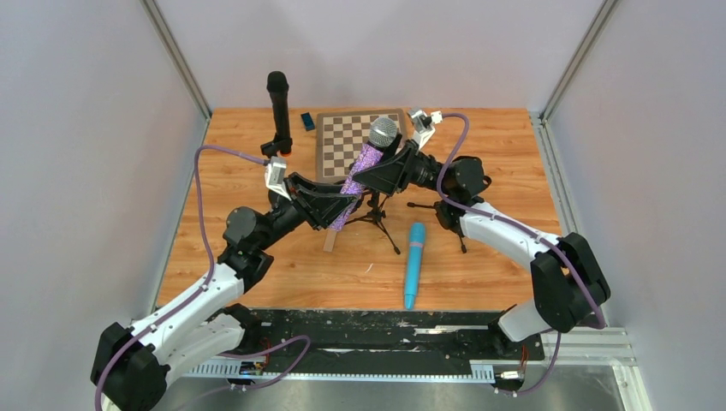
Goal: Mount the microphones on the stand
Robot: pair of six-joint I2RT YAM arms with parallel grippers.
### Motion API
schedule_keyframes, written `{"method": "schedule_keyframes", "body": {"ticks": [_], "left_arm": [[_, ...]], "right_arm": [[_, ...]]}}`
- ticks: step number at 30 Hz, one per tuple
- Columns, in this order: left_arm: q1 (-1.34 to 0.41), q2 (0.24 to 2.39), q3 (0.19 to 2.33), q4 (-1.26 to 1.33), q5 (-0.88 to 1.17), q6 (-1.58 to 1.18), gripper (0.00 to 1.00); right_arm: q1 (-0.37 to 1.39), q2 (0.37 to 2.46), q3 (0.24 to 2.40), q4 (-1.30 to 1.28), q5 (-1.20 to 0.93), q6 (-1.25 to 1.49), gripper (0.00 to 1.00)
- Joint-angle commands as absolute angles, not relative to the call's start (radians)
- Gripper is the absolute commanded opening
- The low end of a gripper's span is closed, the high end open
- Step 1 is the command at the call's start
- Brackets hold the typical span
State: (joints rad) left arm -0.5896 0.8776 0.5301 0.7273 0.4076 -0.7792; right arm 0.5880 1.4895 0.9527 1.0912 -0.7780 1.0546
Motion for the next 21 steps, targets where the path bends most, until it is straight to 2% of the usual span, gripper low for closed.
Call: {"method": "schedule_keyframes", "body": {"ticks": [1, 3, 11, 14, 17, 18, 19, 20, 21], "left_arm": [[-0.595, 0.869, 0.552, 0.807, 0.405, -0.773, 0.00], [-0.596, 0.869, 0.552, 0.807, 0.404, -0.772, 0.00], [-0.597, 0.889, 0.546, 0.817, 0.400, -0.777, 0.00], [-0.597, 0.892, 0.542, 0.823, 0.390, -0.778, 0.03], [-0.597, 0.887, 0.516, 0.863, 0.369, -0.795, 0.32], [-0.598, 0.886, 0.507, 0.878, 0.352, -0.802, 0.50], [-0.597, 0.885, 0.488, 0.911, 0.341, -0.821, 0.60], [-0.598, 0.886, 0.479, 0.928, 0.318, -0.831, 0.77], [-0.597, 0.888, 0.462, 0.953, 0.309, -0.847, 0.83]], "right_arm": [[0.594, 1.480, 0.987, 1.164, -0.780, 1.062, 0.55], [0.594, 1.473, 0.987, 1.163, -0.777, 1.057, 0.47], [0.594, 1.476, 0.996, 1.163, -0.785, 1.055, 0.02], [0.594, 1.474, 0.997, 1.148, -0.790, 1.038, 0.00], [0.594, 1.463, 1.000, 1.085, -0.789, 0.984, 0.00], [0.594, 1.458, 0.998, 1.061, -0.785, 0.963, 0.00], [0.594, 1.452, 0.995, 1.038, -0.780, 0.944, 0.00], [0.594, 1.444, 0.992, 1.012, -0.773, 0.922, 0.00], [0.594, 1.438, 0.989, 0.982, -0.766, 0.902, 0.00]]}}
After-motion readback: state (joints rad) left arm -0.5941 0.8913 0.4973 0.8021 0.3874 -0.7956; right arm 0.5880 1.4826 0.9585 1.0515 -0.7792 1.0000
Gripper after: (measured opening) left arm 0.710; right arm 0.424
